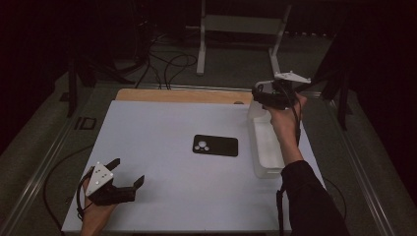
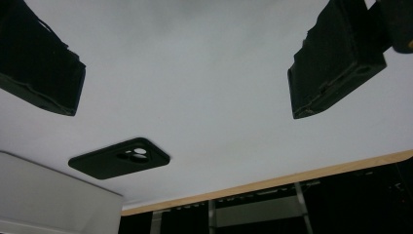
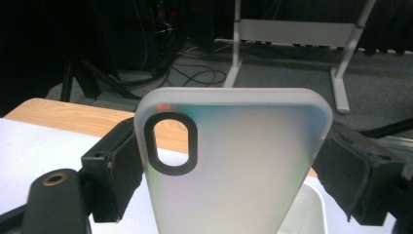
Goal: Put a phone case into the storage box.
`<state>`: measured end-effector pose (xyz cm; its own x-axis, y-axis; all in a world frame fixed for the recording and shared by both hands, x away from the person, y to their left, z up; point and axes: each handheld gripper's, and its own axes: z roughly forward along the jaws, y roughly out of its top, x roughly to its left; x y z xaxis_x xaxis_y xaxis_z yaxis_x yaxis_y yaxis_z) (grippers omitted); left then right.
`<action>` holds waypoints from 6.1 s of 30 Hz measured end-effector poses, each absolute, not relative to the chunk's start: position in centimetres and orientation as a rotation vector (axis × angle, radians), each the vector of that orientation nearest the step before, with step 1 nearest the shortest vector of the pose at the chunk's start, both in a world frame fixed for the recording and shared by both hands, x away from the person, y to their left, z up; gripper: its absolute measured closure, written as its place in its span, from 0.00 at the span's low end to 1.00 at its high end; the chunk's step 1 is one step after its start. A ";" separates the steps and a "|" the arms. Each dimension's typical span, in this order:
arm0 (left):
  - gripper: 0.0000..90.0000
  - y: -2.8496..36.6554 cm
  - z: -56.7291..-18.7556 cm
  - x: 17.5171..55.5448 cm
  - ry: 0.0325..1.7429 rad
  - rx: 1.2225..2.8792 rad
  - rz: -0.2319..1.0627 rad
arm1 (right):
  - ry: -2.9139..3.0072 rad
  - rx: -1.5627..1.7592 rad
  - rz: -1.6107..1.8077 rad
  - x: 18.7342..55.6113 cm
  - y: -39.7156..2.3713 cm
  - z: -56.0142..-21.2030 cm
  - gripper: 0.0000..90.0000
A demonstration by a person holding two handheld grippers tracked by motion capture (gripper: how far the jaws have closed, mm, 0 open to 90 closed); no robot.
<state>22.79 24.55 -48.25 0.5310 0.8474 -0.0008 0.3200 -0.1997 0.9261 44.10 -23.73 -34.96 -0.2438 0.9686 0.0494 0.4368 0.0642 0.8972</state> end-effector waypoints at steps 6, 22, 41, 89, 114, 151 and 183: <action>0.01 24.6 -48.2 22.8 0.976 1.763 0.656 | 1.718 1.452 1.098 44.9 -24.6 -35.4 0.19; 0.01 24.7 -48.1 22.7 0.979 1.747 0.644 | 1.687 1.534 1.034 46.5 -26.1 -37.1 0.19; 0.01 24.7 -48.1 22.7 0.978 1.744 0.643 | 1.707 1.590 0.934 48.4 -25.5 -40.4 0.19; 0.01 24.8 -48.2 22.6 0.977 1.747 0.639 | 1.673 1.628 0.941 49.1 -25.1 -42.1 0.11; 0.01 24.7 -48.2 22.6 0.978 1.750 0.639 | 1.800 1.474 1.180 45.1 -23.4 -38.9 0.11; 0.01 24.5 -48.3 22.6 0.977 1.760 0.641 | 2.016 1.405 1.159 43.9 -18.7 -41.4 0.39; 0.01 24.6 -48.2 22.5 0.974 1.755 0.645 | 2.148 1.443 0.914 44.1 -14.0 -45.1 1.00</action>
<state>22.51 24.59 -48.24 0.5356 0.8444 -0.0115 0.3188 -0.1895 0.9287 44.11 -14.05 -45.10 -0.3906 0.9199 0.0339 0.6622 0.2552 0.7045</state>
